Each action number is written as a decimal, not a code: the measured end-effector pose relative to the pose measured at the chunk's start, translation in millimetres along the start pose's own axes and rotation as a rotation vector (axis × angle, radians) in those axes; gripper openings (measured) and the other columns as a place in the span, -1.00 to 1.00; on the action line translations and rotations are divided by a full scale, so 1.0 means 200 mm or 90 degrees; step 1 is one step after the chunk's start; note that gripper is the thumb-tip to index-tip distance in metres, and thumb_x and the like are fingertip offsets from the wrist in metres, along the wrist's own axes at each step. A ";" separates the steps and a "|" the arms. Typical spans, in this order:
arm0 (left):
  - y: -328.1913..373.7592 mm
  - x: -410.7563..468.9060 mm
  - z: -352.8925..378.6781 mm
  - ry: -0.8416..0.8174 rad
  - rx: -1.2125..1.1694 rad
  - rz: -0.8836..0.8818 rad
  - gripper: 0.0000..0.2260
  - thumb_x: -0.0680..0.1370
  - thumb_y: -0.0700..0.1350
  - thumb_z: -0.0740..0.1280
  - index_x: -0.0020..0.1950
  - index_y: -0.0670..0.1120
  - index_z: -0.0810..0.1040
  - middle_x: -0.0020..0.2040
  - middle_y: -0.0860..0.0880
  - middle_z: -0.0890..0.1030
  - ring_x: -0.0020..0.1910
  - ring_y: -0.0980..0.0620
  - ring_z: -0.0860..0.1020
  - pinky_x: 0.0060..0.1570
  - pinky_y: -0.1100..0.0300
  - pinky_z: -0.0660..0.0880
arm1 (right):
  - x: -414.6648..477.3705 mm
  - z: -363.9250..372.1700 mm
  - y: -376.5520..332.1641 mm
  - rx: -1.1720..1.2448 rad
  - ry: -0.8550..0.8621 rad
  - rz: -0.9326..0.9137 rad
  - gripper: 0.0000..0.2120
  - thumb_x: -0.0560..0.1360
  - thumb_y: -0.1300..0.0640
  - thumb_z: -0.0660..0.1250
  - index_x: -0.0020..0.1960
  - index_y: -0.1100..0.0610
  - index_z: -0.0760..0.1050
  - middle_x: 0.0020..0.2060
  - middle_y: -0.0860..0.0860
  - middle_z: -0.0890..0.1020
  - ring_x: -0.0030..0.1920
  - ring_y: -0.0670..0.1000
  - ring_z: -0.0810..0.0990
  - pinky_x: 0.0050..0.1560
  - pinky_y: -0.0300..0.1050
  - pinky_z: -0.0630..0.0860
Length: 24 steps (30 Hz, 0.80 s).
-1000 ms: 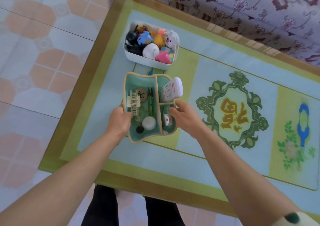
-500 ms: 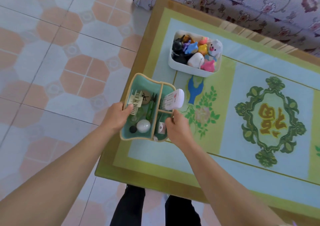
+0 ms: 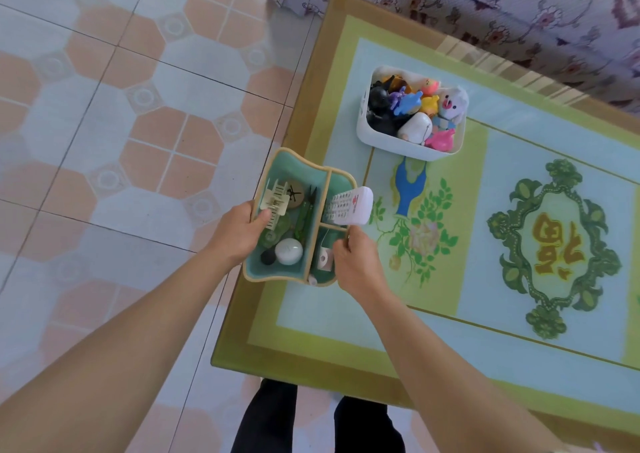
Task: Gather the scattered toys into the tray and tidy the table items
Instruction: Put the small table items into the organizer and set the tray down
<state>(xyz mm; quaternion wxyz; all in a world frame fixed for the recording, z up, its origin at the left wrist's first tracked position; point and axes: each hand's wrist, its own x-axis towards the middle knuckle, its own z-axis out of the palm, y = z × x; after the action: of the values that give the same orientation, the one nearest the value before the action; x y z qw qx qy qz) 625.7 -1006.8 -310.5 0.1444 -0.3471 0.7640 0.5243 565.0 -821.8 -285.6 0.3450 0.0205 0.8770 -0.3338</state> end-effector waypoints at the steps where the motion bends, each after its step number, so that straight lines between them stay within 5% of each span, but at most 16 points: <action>1: 0.00 0.00 0.00 -0.006 0.001 0.001 -0.77 0.63 -0.04 0.19 0.18 -0.11 0.52 -0.03 -0.04 0.57 -0.11 -0.01 0.51 -0.27 0.26 0.36 | -0.01 0.00 0.00 -0.007 0.003 -0.004 -0.81 0.52 0.25 0.05 -0.25 0.06 0.24 -0.33 0.00 0.44 -0.39 -0.05 0.36 -0.47 -0.19 0.28; 10: 0.02 -0.01 -0.02 -0.037 -0.015 -0.017 -0.73 0.60 0.01 0.24 0.26 -0.06 0.45 0.06 -0.02 0.57 0.01 -0.06 0.53 -0.05 0.12 0.40 | -0.03 -0.01 -0.02 -0.026 -0.010 -0.009 -0.85 0.54 0.21 0.06 0.07 0.15 0.35 -0.32 -0.01 0.48 -0.38 -0.07 0.40 -0.47 -0.23 0.28; 13: 0.06 -0.02 -0.04 -0.011 0.007 -0.027 -0.52 0.58 0.06 0.26 0.39 -0.19 0.31 0.26 -0.12 0.50 0.18 -0.12 0.49 0.05 0.11 0.36 | -0.04 -0.04 -0.03 -0.021 -0.041 -0.021 -0.73 0.56 0.18 0.08 0.25 0.11 0.32 -0.31 0.03 0.48 -0.39 0.00 0.41 -0.45 -0.16 0.34; 16: 0.14 -0.04 -0.06 0.071 0.093 -0.012 -0.41 0.60 0.07 0.23 0.53 -0.18 0.15 0.49 -0.18 0.30 0.43 -0.17 0.32 0.34 -0.07 0.30 | -0.04 -0.09 -0.04 -0.029 -0.059 -0.031 -0.73 0.58 0.15 0.09 0.26 0.11 0.32 -0.31 0.04 0.48 -0.37 0.00 0.42 -0.42 -0.13 0.37; 20: 0.33 -0.07 -0.07 0.189 0.130 0.143 -0.57 0.61 -0.08 0.23 0.45 -0.21 0.34 0.42 -0.17 0.41 0.40 -0.14 0.37 0.34 0.00 0.29 | -0.05 -0.20 -0.04 0.000 -0.092 -0.025 -0.68 0.59 0.16 0.09 0.33 0.10 0.34 -0.20 0.07 0.55 -0.25 0.04 0.52 -0.33 -0.12 0.48; 24: 0.53 -0.04 0.00 0.160 0.118 0.214 -0.65 0.59 -0.14 0.28 0.36 -0.20 0.47 0.31 -0.16 0.54 0.28 -0.14 0.50 0.30 -0.01 0.39 | 0.01 -0.36 -0.04 0.015 -0.075 0.029 -0.61 0.59 0.22 0.08 0.41 0.17 0.30 -0.02 0.09 0.56 0.04 0.20 0.61 0.00 0.03 0.54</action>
<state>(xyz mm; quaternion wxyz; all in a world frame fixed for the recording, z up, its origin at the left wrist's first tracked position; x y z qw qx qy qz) 558.5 -981.7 -231.3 -0.0102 -0.2625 0.8679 0.4216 518.4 -786.4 -244.1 0.4033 0.0248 0.8506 -0.3366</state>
